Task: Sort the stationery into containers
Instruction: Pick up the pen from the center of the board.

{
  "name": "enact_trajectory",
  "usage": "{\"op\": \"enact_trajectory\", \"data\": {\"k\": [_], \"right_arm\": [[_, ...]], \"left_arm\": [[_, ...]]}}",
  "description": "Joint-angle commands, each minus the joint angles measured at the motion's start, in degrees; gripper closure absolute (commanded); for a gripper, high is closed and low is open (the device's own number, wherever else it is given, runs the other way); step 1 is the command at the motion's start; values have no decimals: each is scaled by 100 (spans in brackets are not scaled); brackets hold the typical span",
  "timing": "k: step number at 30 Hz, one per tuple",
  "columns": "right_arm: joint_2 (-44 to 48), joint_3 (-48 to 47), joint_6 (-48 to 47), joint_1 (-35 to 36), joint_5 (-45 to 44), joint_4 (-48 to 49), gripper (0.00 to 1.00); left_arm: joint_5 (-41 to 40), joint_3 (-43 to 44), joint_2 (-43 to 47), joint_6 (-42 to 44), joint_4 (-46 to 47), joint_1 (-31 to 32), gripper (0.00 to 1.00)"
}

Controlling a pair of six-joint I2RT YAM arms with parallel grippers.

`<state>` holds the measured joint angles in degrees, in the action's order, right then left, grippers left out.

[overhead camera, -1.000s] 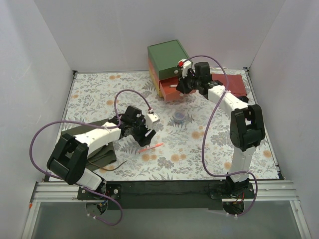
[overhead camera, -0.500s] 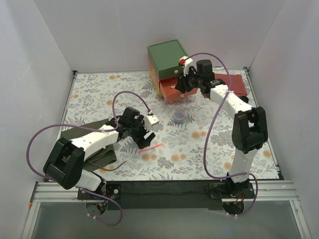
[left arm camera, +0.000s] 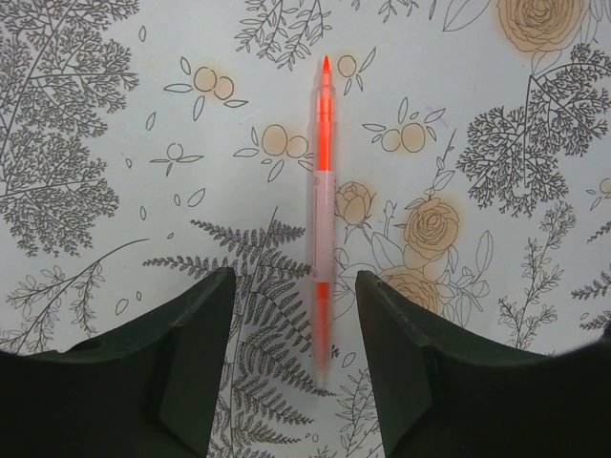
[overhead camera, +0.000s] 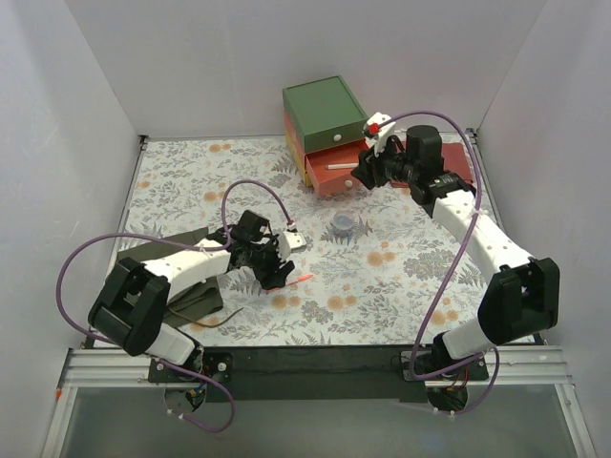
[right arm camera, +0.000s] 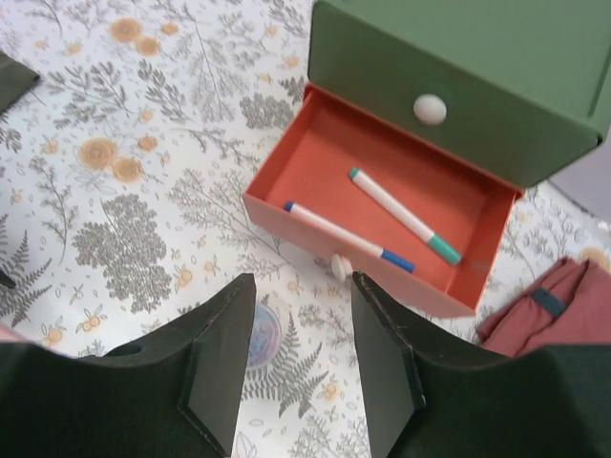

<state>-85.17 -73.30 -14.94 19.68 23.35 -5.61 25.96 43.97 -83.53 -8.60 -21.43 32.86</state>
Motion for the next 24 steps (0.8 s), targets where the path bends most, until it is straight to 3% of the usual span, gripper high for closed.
{"op": "enact_trajectory", "data": {"k": [1, 11, 20, 24], "right_arm": [[254, 377, 167, -175, -217, 147, 46], [553, 764, 184, -500, -340, 218, 47], [808, 1089, -17, -755, -217, 218, 48], [1045, 1405, -290, -799, -270, 209, 48]], "left_arm": [[462, 165, -41, 210, -72, 27, 48], [368, 139, -445, -27, 173, 273, 53], [-424, -239, -586, -204, 526, 923, 72], [-696, -388, -568, -90, 570, 1099, 74]]}}
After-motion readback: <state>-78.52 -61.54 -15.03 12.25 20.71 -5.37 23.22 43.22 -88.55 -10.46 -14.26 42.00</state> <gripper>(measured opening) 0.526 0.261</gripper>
